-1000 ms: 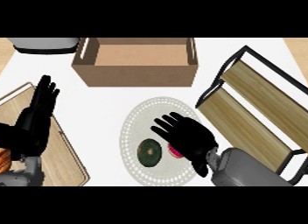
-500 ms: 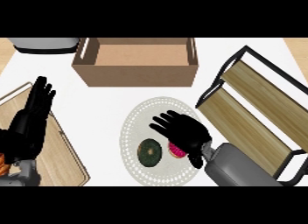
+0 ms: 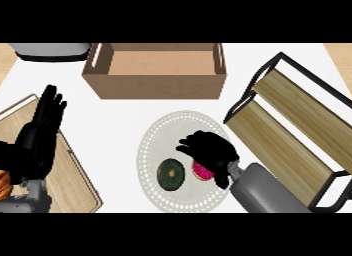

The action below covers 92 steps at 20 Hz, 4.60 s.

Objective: Pick the cupcake from the placemat and place it in the tiered shelf

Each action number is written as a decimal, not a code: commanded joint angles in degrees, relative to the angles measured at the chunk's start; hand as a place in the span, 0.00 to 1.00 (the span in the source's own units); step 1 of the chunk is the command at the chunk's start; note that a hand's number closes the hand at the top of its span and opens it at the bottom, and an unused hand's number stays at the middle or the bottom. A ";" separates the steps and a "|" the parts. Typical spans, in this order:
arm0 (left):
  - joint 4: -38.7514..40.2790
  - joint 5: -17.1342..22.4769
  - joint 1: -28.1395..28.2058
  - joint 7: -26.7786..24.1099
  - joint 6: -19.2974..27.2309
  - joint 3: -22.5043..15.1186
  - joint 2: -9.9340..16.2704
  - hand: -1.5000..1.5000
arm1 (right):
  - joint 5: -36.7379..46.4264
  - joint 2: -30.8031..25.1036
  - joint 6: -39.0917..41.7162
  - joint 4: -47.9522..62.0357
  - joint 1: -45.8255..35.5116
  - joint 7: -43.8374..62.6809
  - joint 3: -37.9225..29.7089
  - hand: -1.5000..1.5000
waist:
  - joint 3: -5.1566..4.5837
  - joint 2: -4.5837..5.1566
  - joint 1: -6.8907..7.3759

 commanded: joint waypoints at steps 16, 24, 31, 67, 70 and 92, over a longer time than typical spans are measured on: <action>0.34 -0.57 2.03 -0.69 0.18 4.51 -0.10 0.50 | 6.73 9.70 -12.21 4.84 9.64 28.27 -20.05 1.00 | -0.04 -1.11 -7.61; 0.53 0.02 1.93 -0.82 -1.34 3.91 0.18 0.50 | -1.80 9.82 -28.95 -6.84 12.15 60.29 -23.32 1.00 | 0.01 -1.18 -3.18; 1.01 -0.03 2.50 -1.91 -2.40 2.88 -0.09 0.50 | 8.75 9.83 -39.93 -20.19 1.55 82.38 -17.36 1.00 | -0.34 -1.67 -0.93; 1.36 -3.08 0.85 -2.33 -0.22 -0.20 -4.05 0.50 | 36.82 9.83 -29.38 -39.25 6.46 85.65 -31.72 1.00 | 0.02 0.09 0.28; -1.03 -1.66 -1.68 2.32 -2.11 1.53 -0.89 0.50 | 34.70 9.83 -31.43 -37.54 6.77 81.48 -36.84 1.00 | 0.07 0.09 0.26; 1.63 -1.36 1.04 -2.91 -3.76 2.29 -2.39 0.50 | 22.34 9.84 -51.91 -36.01 8.47 72.05 -41.09 0.00 | 0.00 -0.05 0.13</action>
